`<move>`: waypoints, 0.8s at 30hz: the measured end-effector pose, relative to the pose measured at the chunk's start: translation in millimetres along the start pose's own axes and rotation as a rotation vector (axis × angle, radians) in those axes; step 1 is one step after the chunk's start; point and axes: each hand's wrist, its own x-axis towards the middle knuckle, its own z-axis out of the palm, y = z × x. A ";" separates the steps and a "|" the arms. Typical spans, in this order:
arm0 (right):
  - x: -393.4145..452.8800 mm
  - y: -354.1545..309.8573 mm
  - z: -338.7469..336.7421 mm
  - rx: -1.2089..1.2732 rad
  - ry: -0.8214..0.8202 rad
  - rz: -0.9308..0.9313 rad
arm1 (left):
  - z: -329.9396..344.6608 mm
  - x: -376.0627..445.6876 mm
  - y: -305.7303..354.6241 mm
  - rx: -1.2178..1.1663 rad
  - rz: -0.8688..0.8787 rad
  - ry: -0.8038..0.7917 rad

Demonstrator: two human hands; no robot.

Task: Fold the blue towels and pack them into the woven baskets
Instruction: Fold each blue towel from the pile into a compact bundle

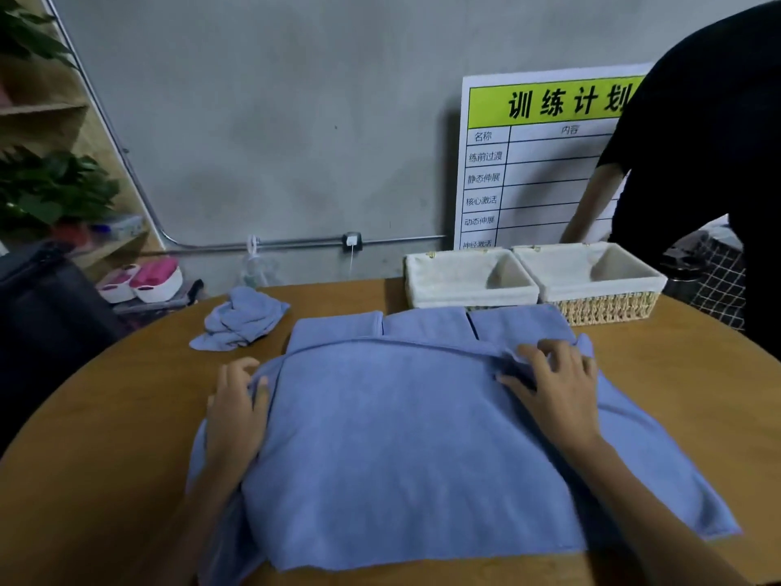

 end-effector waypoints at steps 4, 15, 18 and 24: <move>-19.0 0.4 -9.4 0.039 -0.011 -0.030 | -18.2 -9.8 1.5 -0.105 -0.020 0.006; -64.2 34.6 -46.6 0.193 -0.370 -0.005 | -60.6 -42.9 -26.2 -0.011 0.185 -0.336; -61.8 35.2 -40.3 0.095 -0.377 -0.008 | -52.9 -36.3 -27.3 0.071 0.352 -0.386; -46.1 48.6 -26.1 -0.158 -0.451 0.242 | -19.4 -11.7 -35.9 0.308 0.381 -0.309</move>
